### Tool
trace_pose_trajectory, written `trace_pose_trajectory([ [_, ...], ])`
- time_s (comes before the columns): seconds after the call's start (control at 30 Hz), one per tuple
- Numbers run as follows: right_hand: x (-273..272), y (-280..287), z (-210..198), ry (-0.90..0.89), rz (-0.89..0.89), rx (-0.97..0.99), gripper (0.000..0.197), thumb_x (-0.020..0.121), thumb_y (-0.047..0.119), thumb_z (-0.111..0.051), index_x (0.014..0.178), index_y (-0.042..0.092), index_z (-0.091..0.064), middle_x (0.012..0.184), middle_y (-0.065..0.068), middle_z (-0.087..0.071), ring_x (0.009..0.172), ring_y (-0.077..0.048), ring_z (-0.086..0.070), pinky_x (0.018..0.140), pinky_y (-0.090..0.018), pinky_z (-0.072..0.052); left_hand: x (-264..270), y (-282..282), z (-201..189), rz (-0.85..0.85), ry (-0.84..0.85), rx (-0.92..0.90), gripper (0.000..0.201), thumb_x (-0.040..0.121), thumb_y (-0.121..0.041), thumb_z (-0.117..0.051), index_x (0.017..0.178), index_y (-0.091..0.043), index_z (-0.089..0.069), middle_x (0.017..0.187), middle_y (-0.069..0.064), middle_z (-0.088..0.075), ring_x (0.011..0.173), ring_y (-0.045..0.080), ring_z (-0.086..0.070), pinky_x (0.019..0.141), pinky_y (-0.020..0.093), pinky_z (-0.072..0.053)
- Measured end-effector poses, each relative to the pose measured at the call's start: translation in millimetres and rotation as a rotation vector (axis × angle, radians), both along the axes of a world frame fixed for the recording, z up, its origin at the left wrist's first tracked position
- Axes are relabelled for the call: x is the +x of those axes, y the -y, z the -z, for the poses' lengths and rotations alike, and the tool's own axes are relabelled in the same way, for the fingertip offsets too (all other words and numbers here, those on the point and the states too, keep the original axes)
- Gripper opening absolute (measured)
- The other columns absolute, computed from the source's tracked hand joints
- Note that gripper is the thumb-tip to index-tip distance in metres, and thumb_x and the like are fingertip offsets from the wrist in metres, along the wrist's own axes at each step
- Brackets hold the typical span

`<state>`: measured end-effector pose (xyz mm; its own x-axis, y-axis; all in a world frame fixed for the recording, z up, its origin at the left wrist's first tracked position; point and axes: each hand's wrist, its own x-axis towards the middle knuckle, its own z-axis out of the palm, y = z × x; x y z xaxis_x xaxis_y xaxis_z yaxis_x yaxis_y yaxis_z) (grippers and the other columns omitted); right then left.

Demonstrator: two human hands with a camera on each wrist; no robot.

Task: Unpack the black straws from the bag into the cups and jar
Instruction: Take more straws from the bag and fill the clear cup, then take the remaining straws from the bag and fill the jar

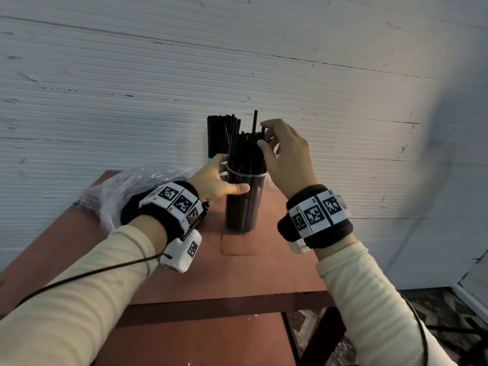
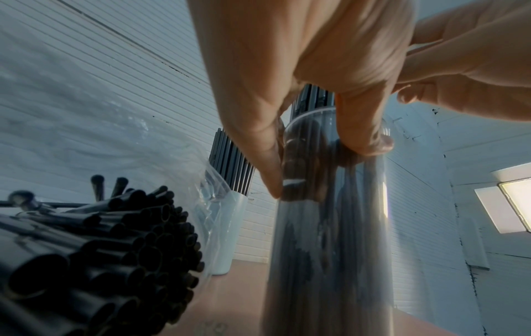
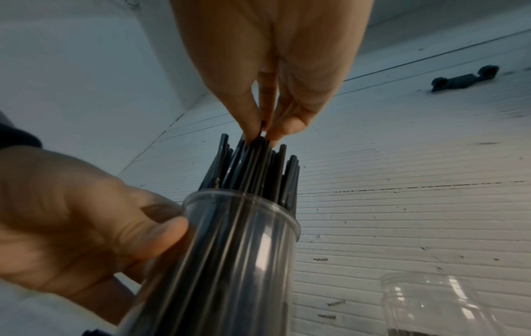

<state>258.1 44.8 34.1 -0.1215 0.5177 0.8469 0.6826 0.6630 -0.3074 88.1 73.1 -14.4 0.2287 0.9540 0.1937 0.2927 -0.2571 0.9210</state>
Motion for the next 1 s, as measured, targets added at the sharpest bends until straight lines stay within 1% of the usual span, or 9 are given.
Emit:
trace_pose_trajectory([
  [0.1, 0, -2, 4, 0.044, 0.010, 0.060, 0.018, 0.087, 0.007, -0.061, 0.104, 0.004, -0.066, 0.093, -0.003, -0.060, 0.086, -0.019, -0.057, 0.081, -0.012, -0.036, 1, 1, -1, -0.008, 0.006, 0.001, 0.076, 0.073, -0.012, -0.083, 0.135, -0.017, -0.040, 0.130, 0.000, -0.058, 0.124, 0.015, -0.053, 0.109, 0.038, -0.041],
  [0.23, 3, -1, 11, 0.066, 0.010, 0.036, 0.017, 0.087, 0.009, -0.061, 0.101, 0.004, -0.070, 0.096, -0.003, -0.055, 0.092, -0.022, -0.055, 0.088, -0.002, -0.029, 3, 2, -2, -0.006, 0.007, 0.001, 0.076, 0.074, -0.011, -0.082, 0.137, -0.015, -0.038, 0.128, -0.001, -0.058, 0.124, 0.016, -0.054, 0.108, 0.037, -0.042],
  [0.37, 0, 2, -7, 0.022, -0.013, -0.006, 0.037, 0.091, 0.019, -0.058, 0.127, 0.012, -0.058, 0.109, -0.003, -0.050, 0.100, -0.018, -0.051, 0.090, -0.021, -0.040, 2, 3, -2, -0.005, -0.006, 0.006, 0.088, 0.062, -0.026, -0.087, 0.136, -0.017, -0.040, 0.129, -0.002, -0.059, 0.124, 0.015, -0.054, 0.110, 0.042, -0.040],
  [0.43, -3, 1, -20, 0.047, -0.070, -0.030, 0.045, 0.092, 0.017, -0.056, 0.137, 0.016, -0.048, 0.113, 0.001, -0.052, 0.097, -0.012, -0.051, 0.086, -0.019, -0.042, 2, 3, -1, -0.010, -0.009, 0.005, 0.088, 0.061, -0.026, -0.088, 0.135, -0.018, -0.040, 0.129, -0.002, -0.059, 0.124, 0.016, -0.054, 0.111, 0.043, -0.039],
  [0.53, -7, 1, -27, 0.114, -0.137, -0.058, 0.038, 0.092, 0.011, -0.056, 0.129, 0.016, -0.050, 0.099, 0.004, -0.061, 0.083, -0.010, -0.059, 0.075, -0.014, -0.048, 1, 1, -1, -0.027, -0.010, 0.001, 0.080, 0.069, -0.016, -0.085, 0.136, -0.018, -0.040, 0.131, -0.001, -0.058, 0.125, 0.016, -0.053, 0.111, 0.043, -0.038],
  [0.67, -3, 2, -20, 0.017, -0.146, -0.012, 0.023, 0.091, 0.009, -0.059, 0.114, 0.011, -0.057, 0.085, 0.002, -0.063, 0.078, -0.014, -0.062, 0.076, -0.022, -0.052, 2, 3, -2, -0.020, -0.011, 0.001, 0.078, 0.072, -0.012, -0.083, 0.136, -0.017, -0.039, 0.133, 0.000, -0.056, 0.127, 0.016, -0.051, 0.112, 0.040, -0.038],
  [0.83, 2, 0, -26, 0.028, -0.137, -0.048, 0.023, 0.090, 0.007, -0.059, 0.112, 0.010, -0.058, 0.084, 0.003, -0.062, 0.076, -0.011, -0.061, 0.076, -0.019, -0.052, 3, 5, -4, -0.013, -0.009, 0.005, 0.075, 0.074, -0.008, -0.080, 0.136, -0.015, -0.038, 0.127, -0.003, -0.054, 0.125, 0.015, -0.051, 0.103, 0.028, -0.040],
  [0.9, 2, 2, -28, 0.022, -0.145, -0.053, 0.023, 0.090, 0.008, -0.061, 0.111, 0.008, -0.054, 0.082, 0.003, -0.061, 0.074, -0.004, -0.059, 0.073, -0.013, -0.049, 3, 5, -4, -0.016, -0.014, 0.001, 0.075, 0.074, -0.009, -0.081, 0.136, -0.016, -0.038, 0.128, -0.003, -0.055, 0.125, 0.014, -0.051, 0.104, 0.028, -0.040],
  [1.0, 0, 9, -24, -0.036, -0.159, -0.030, 0.028, 0.090, 0.007, -0.061, 0.116, 0.006, -0.053, 0.078, 0.006, -0.058, 0.073, -0.001, -0.057, 0.072, -0.012, -0.047, 2, 3, -3, -0.014, -0.017, -0.002, 0.076, 0.073, -0.011, -0.082, 0.136, -0.018, -0.038, 0.133, -0.001, -0.055, 0.126, 0.015, -0.051, 0.110, 0.035, -0.038],
])
